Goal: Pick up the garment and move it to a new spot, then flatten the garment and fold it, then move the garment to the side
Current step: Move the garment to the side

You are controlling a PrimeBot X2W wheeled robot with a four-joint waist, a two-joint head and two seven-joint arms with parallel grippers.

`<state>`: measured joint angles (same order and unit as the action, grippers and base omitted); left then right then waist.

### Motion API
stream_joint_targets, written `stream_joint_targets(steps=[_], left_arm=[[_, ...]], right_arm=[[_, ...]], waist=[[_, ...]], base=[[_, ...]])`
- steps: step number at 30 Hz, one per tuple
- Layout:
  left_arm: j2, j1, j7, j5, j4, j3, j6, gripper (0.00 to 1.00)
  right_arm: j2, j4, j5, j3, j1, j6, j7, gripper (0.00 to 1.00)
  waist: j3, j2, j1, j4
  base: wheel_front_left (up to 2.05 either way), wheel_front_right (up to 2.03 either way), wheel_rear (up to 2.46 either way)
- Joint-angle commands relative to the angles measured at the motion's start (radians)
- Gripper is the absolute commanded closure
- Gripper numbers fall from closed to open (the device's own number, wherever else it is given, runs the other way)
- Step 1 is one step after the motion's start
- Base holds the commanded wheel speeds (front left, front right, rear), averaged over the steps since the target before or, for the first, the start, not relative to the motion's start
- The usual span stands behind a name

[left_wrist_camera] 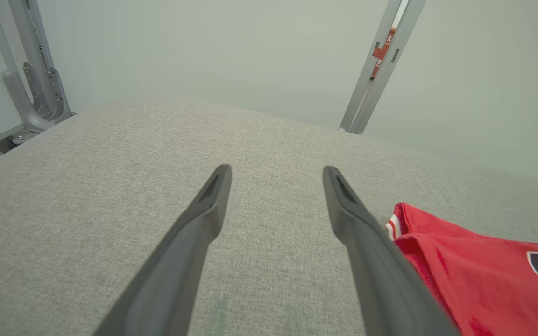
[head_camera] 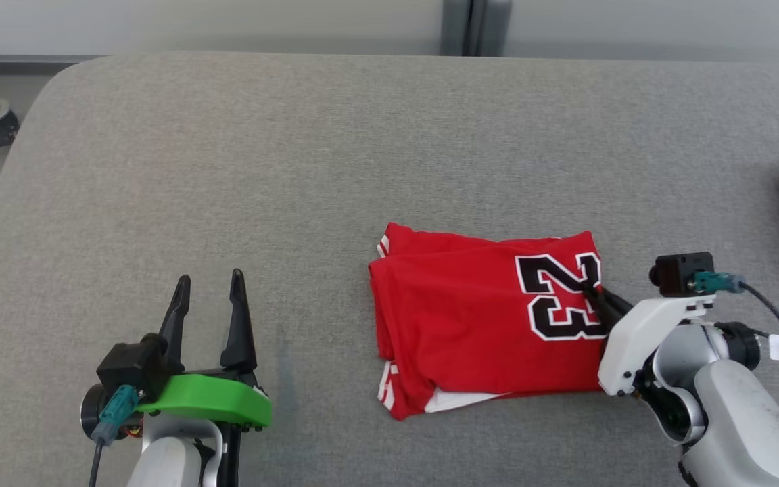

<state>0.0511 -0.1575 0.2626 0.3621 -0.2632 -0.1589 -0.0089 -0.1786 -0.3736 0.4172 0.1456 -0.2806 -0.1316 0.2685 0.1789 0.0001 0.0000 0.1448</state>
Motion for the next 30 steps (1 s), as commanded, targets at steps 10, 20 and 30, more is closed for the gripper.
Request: stream_joint_targets(steps=[10, 20, 30], left_arm=[[0.025, -0.052, 0.0, -0.03, 0.011, -0.012, -0.002, 0.0], [0.032, -0.086, -0.017, -0.04, 0.006, -0.043, -0.004, 0.0], [0.039, -0.054, -0.015, -0.025, 0.002, -0.042, 0.005, 0.0]], right_arm=[[-0.093, 0.063, -0.025, -0.065, -0.034, 0.001, -0.024, 1.0], [-0.081, 0.084, -0.03, -0.085, -0.024, 0.001, -0.052, 1.0], [-0.089, 0.098, -0.053, -0.097, -0.053, 0.001, -0.062, 1.0]], waist=[[0.061, -0.0001, 0.0, -0.305], [0.07, -0.0001, 0.0, -0.417], [0.037, -0.0001, 0.0, -0.373]], base=[[0.0, 0.0, 0.0], [0.0, 0.0, 0.0], [0.0, 0.0, 0.0]])
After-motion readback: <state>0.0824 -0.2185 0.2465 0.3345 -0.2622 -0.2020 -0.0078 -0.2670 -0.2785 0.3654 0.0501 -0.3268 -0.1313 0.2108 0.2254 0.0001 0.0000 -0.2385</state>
